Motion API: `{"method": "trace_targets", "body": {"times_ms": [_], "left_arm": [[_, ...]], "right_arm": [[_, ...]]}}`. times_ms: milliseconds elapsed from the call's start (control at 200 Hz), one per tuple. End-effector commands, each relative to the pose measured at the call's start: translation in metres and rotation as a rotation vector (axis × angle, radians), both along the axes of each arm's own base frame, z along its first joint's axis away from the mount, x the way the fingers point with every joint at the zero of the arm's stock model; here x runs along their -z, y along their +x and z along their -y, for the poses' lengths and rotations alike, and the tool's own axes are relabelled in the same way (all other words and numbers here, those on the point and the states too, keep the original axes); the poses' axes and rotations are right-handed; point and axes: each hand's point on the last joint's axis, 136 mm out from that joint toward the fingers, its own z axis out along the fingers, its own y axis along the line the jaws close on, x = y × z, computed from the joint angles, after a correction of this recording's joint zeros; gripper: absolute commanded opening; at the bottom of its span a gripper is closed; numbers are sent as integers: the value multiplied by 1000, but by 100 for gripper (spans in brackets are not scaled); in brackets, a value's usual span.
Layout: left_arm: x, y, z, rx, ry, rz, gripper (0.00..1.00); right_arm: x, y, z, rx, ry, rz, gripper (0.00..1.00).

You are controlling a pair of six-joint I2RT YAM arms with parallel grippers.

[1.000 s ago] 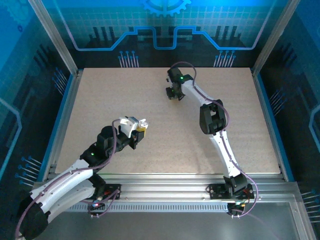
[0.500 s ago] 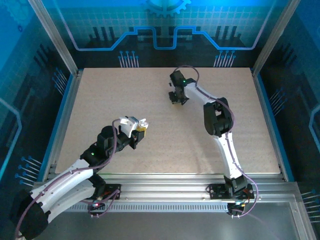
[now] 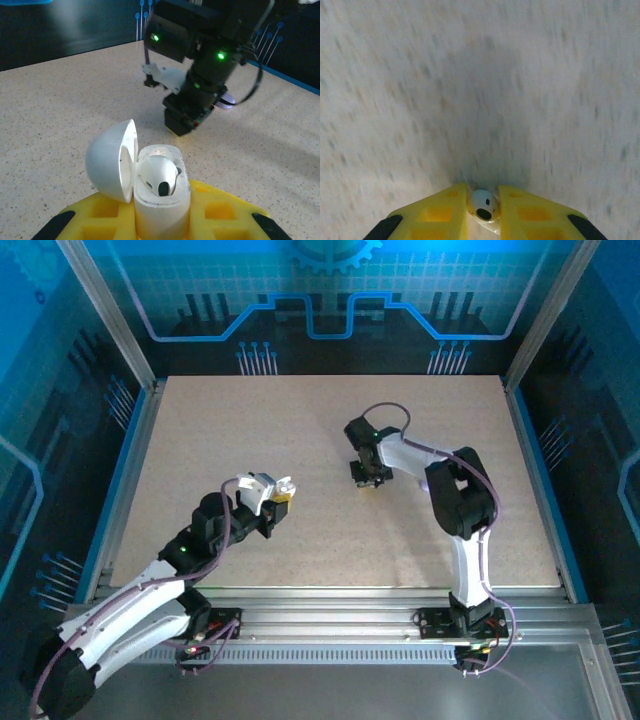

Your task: Insert wireless bluetooth earbuds into charging case

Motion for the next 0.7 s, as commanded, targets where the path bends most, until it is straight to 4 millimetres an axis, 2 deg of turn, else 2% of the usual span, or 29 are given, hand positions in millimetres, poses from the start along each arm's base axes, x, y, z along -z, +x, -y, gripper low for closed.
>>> {"method": "trace_targets", "body": {"times_ms": [0,140,265,490,580,695], "left_arm": [[-28,-3,5,27,-49,64,18],[-28,-5,4,27,-53,66,18],[-29,-5,4,28,-55,67,18],[-30,-5,4,31,-58,70,18],[-31,-5,5,32,-59,72,18],[-30,-5,5,33,-61,70,18]], "right_arm": [[4,-49,18,107,-51,-98,20],[-3,-72,20,194,-37,-126,20],[-4,-84,17,265,-18,-166,21],[-8,-86,8,285,10,-173,28],[-18,-84,7,279,23,-159,30],[-41,-79,6,255,43,-122,31]]}}
